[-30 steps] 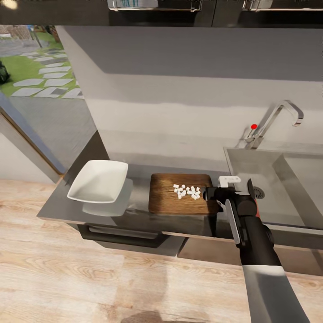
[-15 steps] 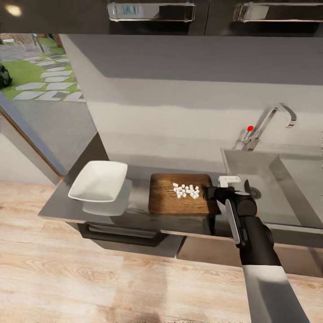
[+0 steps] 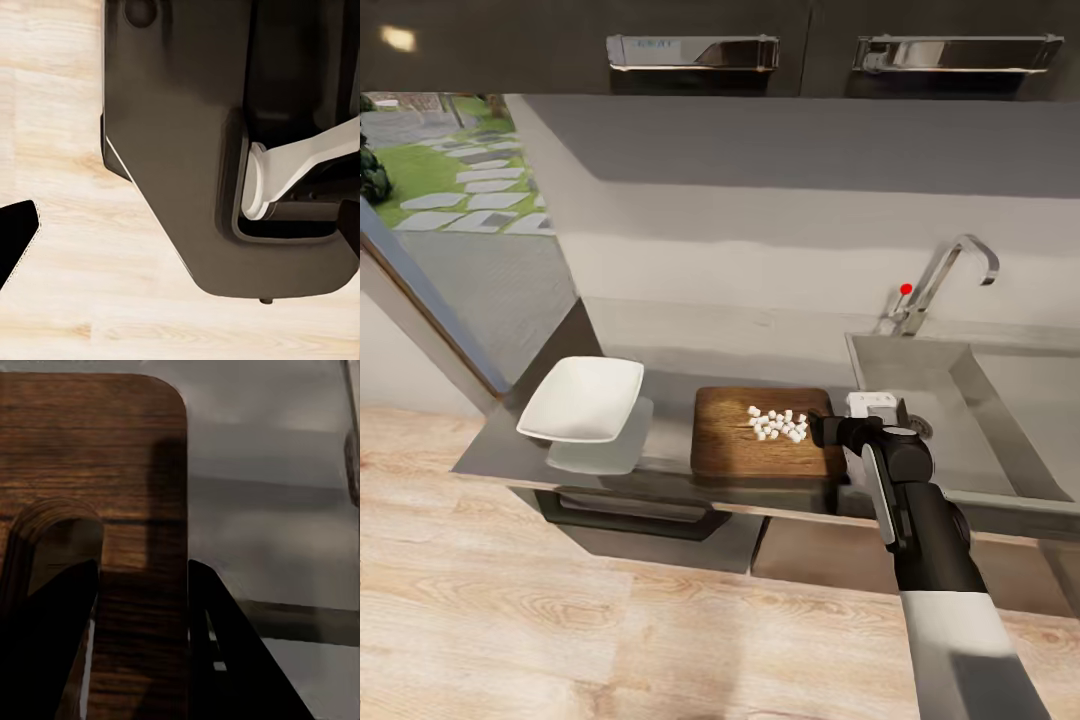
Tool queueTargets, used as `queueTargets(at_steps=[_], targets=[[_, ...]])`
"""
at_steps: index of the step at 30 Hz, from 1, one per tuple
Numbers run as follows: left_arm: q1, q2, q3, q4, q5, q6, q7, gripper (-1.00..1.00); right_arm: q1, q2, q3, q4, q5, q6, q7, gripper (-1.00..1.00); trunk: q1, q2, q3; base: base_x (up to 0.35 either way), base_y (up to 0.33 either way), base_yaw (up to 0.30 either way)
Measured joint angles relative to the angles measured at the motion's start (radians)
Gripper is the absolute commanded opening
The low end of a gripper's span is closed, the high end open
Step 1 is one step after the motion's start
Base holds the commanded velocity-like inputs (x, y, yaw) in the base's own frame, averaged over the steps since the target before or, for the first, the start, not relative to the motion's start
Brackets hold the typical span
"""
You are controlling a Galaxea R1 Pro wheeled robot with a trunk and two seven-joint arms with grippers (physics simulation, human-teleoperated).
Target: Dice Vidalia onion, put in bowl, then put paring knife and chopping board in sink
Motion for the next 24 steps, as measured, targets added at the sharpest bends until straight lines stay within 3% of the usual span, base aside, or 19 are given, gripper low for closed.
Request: queueTargets(at_steps=[7, 24], targets=[[-0.001, 0.000, 0.000, 0.003, 0.002, 0.000, 0.000, 1.00, 0.000, 0.000, 0.000, 0.000, 0.000, 0.000, 0.000, -1.00, 0.000, 0.000, 0.011, 0.000, 0.261, 0.000], [-0.001, 0.000, 0.000, 0.009, 0.002, 0.000, 0.000, 1.00, 0.000, 0.000, 0.000, 0.000, 0.000, 0.001, 0.000, -1.00, 0.000, 0.000, 0.037, 0.072, 0.084, 0.000]])
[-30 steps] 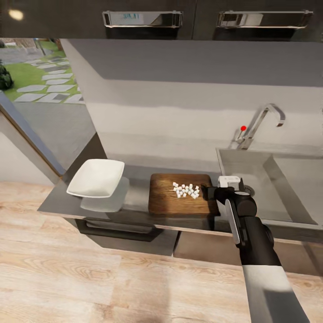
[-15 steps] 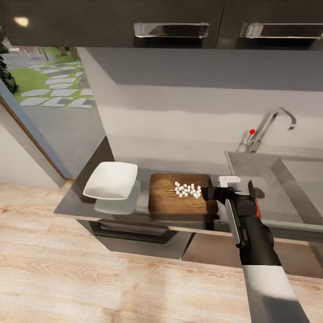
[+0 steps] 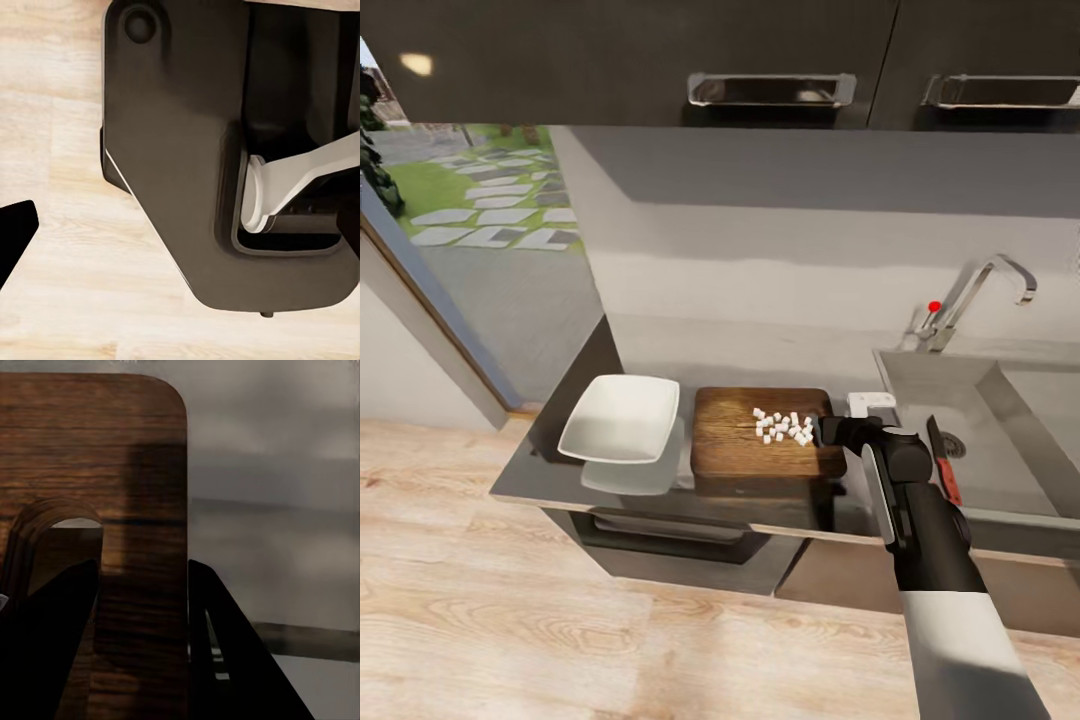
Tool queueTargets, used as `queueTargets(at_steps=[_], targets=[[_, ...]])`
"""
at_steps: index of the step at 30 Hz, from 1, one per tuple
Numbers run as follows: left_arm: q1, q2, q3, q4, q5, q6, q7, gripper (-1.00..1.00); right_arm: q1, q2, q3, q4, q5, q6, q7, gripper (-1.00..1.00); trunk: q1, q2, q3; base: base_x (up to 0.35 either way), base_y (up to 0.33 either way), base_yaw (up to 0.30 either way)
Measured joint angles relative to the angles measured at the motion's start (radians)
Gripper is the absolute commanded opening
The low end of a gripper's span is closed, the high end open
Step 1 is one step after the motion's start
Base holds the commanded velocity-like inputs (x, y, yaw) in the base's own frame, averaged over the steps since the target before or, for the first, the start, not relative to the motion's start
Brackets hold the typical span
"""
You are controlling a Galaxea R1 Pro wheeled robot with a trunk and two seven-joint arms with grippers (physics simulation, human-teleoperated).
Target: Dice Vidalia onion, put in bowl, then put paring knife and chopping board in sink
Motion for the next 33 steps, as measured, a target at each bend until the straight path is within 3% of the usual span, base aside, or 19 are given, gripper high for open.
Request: queueTargets(at_steps=[7, 19, 33], targets=[[0.000, 0.000, 0.000, 0.002, -0.001, 0.000, 0.000, 1.00, 0.000, 0.000, 0.000, 0.000, 0.002, 0.001, -0.002, -1.00, 0.000, 0.000, 0.011, 0.000, -0.010, 0.000], [0.000, 0.000, -0.001, 0.005, -0.002, 0.000, 0.000, 1.00, 0.000, 0.000, 0.001, 0.000, 0.004, 0.001, -0.002, -1.00, 0.000, 0.000, 0.030, 0.000, -0.292, 0.000], [0.000, 0.000, -0.002, 0.004, -0.002, 0.000, 0.000, 1.00, 0.000, 0.000, 0.002, 0.000, 0.002, 0.001, -0.002, -1.00, 0.000, 0.000, 0.052, 0.000, -0.128, 0.000]])
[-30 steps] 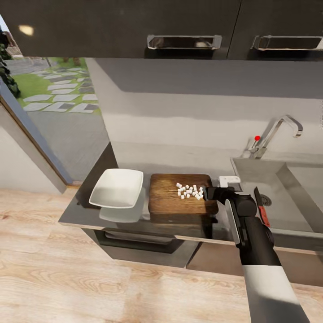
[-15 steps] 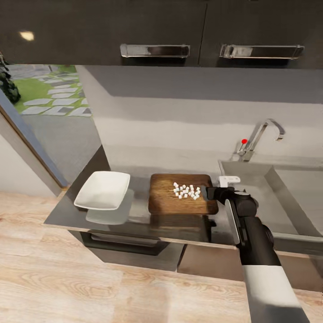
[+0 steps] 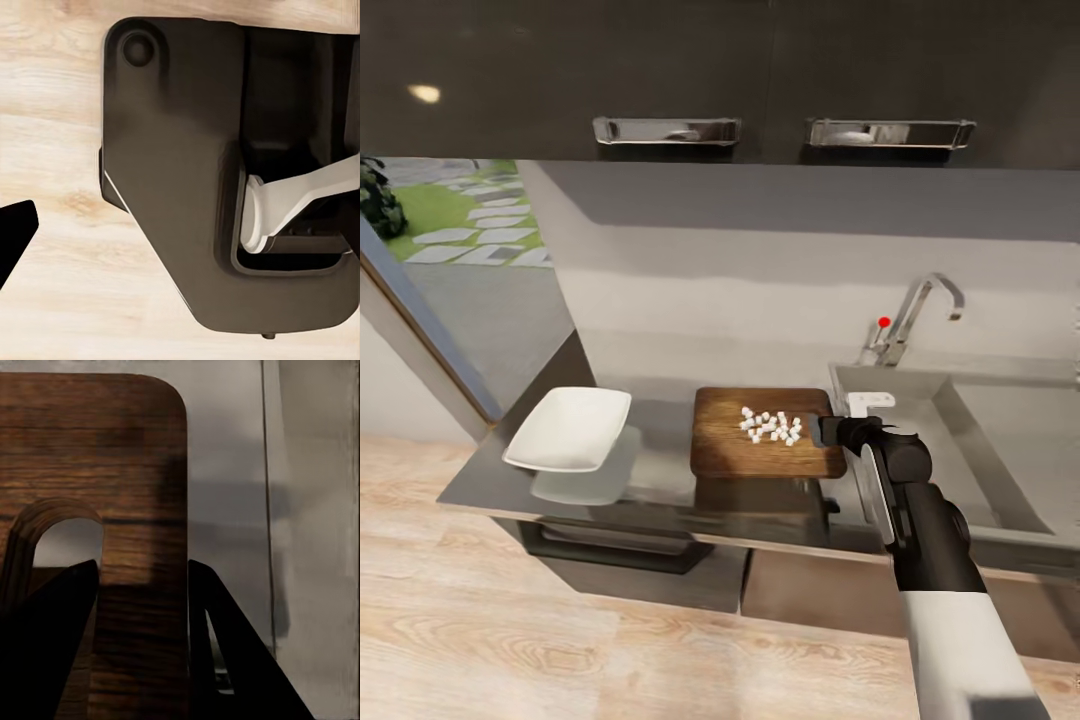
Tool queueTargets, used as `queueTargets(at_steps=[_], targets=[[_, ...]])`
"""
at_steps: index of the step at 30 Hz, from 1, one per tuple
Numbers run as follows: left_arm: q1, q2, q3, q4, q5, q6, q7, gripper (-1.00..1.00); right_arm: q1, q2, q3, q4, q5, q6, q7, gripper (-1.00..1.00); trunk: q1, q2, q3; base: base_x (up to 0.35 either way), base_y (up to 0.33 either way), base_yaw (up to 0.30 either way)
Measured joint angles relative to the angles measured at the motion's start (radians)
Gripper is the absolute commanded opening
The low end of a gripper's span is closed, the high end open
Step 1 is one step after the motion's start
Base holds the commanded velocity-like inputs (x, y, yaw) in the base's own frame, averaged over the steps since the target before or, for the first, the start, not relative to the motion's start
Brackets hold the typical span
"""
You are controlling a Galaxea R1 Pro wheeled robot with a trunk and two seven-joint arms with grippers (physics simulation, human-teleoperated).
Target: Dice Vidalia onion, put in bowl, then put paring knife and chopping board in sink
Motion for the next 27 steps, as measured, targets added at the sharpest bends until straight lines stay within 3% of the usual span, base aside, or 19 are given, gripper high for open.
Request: queueTargets(at_steps=[10, 11, 14, 16, 23, 27], targets=[[0.000, 0.000, 0.000, 0.000, 0.001, 0.000, 0.000, 1.00, 0.000, 0.000, -0.001, 0.000, 0.007, 0.000, 0.000, -1.00, 0.000, 0.000, 0.003, 0.000, -0.079, 0.000], [0.000, 0.000, 0.000, 0.000, 0.001, 0.000, 0.000, 1.00, 0.000, 0.000, -0.001, 0.000, 0.023, 0.001, -0.001, -1.00, 0.000, 0.000, 0.003, 0.000, 0.000, 0.000], [0.000, 0.000, 0.000, 0.001, 0.001, 0.000, 0.000, 1.00, 0.000, 0.005, 0.000, 0.000, 0.134, 0.048, 0.000, -1.00, 0.000, 0.000, 0.003, 0.000, 0.000, 0.000], [0.000, 0.000, 0.000, 0.001, 0.001, 0.000, 0.000, 1.00, 0.000, 0.007, -0.001, 0.000, 0.160, 0.068, 0.001, -1.00, 0.000, 0.000, 0.003, 0.000, 0.000, 0.000], [0.000, 0.000, 0.001, 0.000, 0.001, 0.000, 0.000, 1.00, 0.000, 0.007, -0.007, 0.000, 0.163, 0.076, 0.008, -1.00, 0.000, 0.000, 0.003, 0.000, 0.021, 0.000], [0.000, 0.000, 0.001, -0.001, 0.001, 0.001, 0.000, 1.00, 0.000, 0.006, -0.010, 0.000, 0.131, 0.074, 0.011, -1.00, 0.000, 0.000, 0.003, 0.000, 0.234, 0.000]])
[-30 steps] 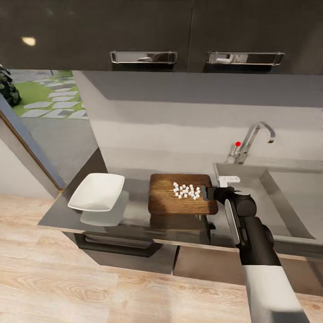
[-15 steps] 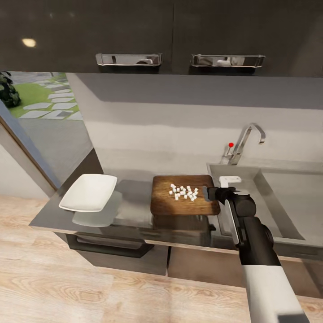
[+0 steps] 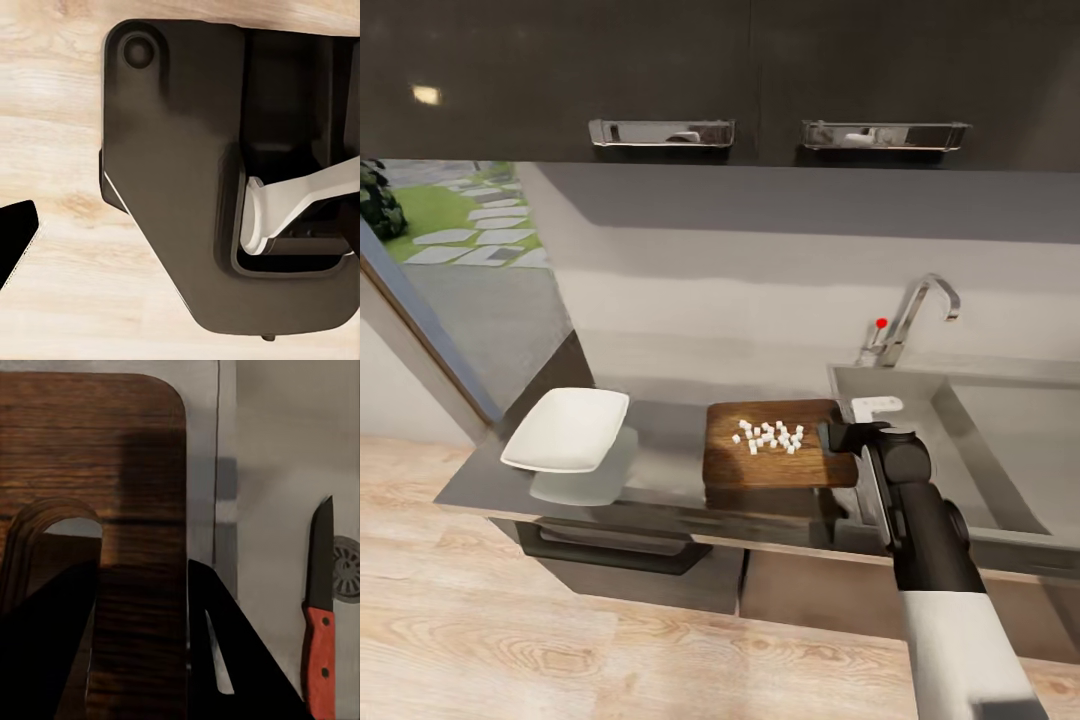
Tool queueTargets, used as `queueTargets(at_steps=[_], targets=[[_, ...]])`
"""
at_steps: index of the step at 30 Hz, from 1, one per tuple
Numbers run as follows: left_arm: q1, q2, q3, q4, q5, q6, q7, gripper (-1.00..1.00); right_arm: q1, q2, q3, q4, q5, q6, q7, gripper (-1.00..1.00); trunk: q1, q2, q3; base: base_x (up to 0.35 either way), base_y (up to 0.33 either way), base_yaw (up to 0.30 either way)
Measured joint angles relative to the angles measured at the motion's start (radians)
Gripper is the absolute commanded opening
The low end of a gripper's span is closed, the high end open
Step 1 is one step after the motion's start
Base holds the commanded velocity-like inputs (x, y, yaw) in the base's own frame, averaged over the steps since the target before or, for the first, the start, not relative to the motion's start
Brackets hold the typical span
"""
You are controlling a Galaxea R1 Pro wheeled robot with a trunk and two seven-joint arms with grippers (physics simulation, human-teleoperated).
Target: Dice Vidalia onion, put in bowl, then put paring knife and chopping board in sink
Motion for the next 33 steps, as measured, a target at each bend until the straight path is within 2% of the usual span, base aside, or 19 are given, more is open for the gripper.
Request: queueTargets(at_steps=[7, 20, 33], targets=[[0.000, 0.000, 0.000, 0.001, 0.000, 0.000, 0.000, 1.00, 0.000, -0.001, 0.000, -0.001, -0.008, 0.000, 0.000, -1.00, 0.000, 0.000, 0.000, 0.000, 0.248, -0.007], [0.000, 0.000, -0.001, 0.002, 0.000, 0.000, 0.000, 1.00, 0.000, 0.001, 0.000, -0.002, -0.004, 0.001, -0.001, -1.00, 0.000, 0.000, 0.017, 0.000, 0.027, -0.084], [0.000, 0.000, 0.000, 0.001, 0.000, 0.000, 0.000, 1.00, 0.000, 0.001, 0.001, -0.002, -0.009, 0.001, -0.001, -1.00, 0.000, 0.000, 0.036, 0.000, 0.239, -0.087]])
